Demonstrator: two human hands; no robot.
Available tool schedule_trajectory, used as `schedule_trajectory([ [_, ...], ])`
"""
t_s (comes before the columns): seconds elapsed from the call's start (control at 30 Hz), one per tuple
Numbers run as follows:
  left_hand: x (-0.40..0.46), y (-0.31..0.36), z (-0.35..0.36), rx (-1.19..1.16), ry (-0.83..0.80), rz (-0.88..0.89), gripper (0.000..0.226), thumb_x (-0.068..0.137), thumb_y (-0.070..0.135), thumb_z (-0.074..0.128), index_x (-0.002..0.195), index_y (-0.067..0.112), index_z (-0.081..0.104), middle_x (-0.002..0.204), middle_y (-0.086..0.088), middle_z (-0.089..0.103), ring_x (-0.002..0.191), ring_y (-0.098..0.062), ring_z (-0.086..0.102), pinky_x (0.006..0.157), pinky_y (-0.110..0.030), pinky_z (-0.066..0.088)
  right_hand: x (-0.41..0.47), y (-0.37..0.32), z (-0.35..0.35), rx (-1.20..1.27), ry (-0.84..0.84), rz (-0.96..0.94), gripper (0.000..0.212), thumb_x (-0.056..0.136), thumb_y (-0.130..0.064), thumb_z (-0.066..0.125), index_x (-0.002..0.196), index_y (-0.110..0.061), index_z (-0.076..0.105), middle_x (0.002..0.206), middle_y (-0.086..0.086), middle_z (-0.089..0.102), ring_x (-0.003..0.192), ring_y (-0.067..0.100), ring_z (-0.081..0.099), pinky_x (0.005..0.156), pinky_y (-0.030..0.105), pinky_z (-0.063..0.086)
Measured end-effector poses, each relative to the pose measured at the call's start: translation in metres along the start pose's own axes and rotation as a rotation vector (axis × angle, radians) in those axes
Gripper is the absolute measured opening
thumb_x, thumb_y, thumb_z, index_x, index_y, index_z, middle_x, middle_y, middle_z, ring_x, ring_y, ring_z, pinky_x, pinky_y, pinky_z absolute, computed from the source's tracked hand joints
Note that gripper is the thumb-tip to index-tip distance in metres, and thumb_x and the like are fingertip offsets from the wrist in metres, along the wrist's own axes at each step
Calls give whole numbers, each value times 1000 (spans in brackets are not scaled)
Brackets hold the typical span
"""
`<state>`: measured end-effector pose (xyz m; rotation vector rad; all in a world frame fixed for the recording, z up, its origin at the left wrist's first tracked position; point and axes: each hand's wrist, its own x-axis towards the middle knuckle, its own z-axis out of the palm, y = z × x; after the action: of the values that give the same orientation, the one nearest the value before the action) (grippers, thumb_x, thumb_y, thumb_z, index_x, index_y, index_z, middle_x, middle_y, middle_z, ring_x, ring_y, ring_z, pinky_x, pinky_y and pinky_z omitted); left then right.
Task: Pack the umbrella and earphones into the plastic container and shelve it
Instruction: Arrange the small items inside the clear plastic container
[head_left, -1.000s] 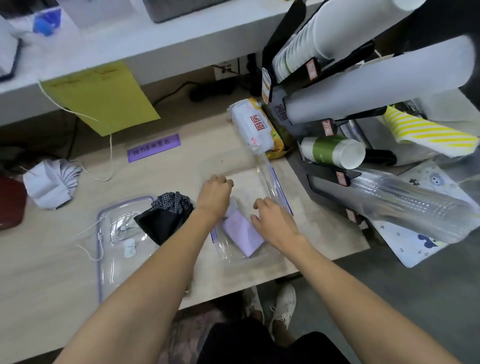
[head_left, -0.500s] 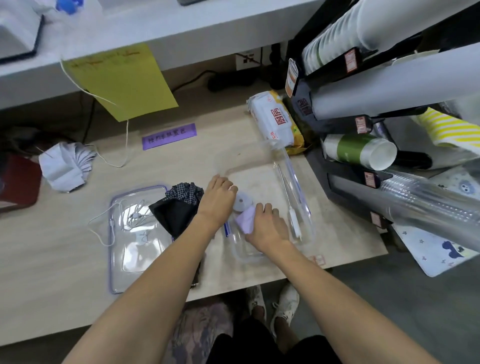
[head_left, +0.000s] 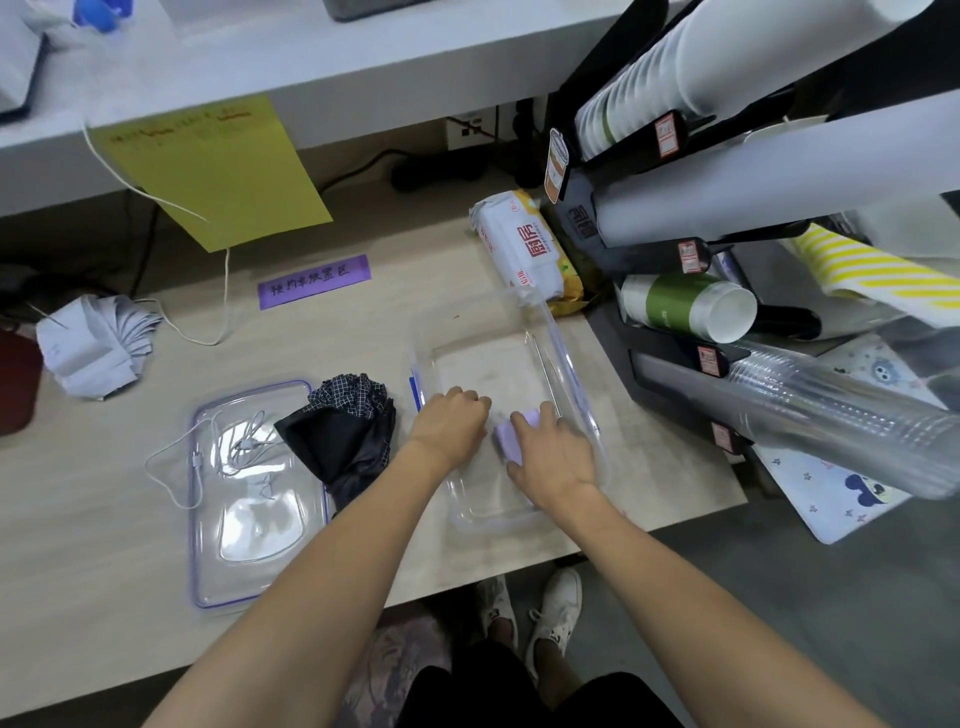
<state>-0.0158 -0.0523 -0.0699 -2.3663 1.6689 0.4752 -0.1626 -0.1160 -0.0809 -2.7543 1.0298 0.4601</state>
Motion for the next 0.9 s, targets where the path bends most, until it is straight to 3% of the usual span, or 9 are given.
schedule_trajectory([
  [0.17, 1, 14, 7, -114, -58, -42, 23, 95, 25, 55, 109, 8, 60, 111, -12, 67, 104, -33, 61, 67, -35, 37, -1, 2, -2, 14, -1, 11, 51, 87, -46, 64, 125, -17, 46, 127, 8, 43, 107, 26, 55, 66, 32, 38],
  [0.3, 3, 18, 9, -181, -89, -100, 25, 95, 29, 55, 110, 9, 61, 111, -13, 67, 100, -35, 63, 67, -34, 38, -1, 5, 0, 47, 8, 82, 54, 89, -44, 63, 126, -9, 45, 128, 9, 45, 105, 25, 58, 66, 33, 41],
  [0.43, 5, 21, 9, -176, -119, -112, 26, 98, 20, 48, 118, 11, 62, 114, -15, 66, 101, -36, 63, 71, -35, 43, 1, 6, 1, 81, 10, 121, 58, 89, -46, 64, 127, -7, 43, 127, 10, 45, 102, 25, 61, 70, 32, 45],
  [0.57, 4, 17, 9, -120, -139, -65, 33, 98, 6, 45, 125, 16, 60, 118, -12, 66, 105, -35, 63, 75, -37, 46, 1, 7, 2, 111, 5, 104, 52, 88, -43, 64, 125, -14, 42, 127, 10, 44, 98, 26, 62, 65, 32, 41],
  [0.67, 4, 16, 6, -51, -107, -45, 29, 96, 1, 46, 119, 10, 60, 117, -12, 64, 109, -33, 60, 72, -37, 41, 2, 10, 2, 124, -27, 75, 48, 90, -41, 63, 125, -15, 43, 130, 11, 41, 101, 27, 59, 67, 32, 40],
  [0.9, 9, 2, -2, 103, 65, -113, 36, 88, -4, 51, 122, 6, 54, 124, -13, 52, 115, -33, 49, 90, -37, 39, 5, 14, -8, 150, 4, -7, 37, 99, -40, 52, 123, -13, 48, 131, 8, 43, 109, 26, 56, 69, 32, 40],
])
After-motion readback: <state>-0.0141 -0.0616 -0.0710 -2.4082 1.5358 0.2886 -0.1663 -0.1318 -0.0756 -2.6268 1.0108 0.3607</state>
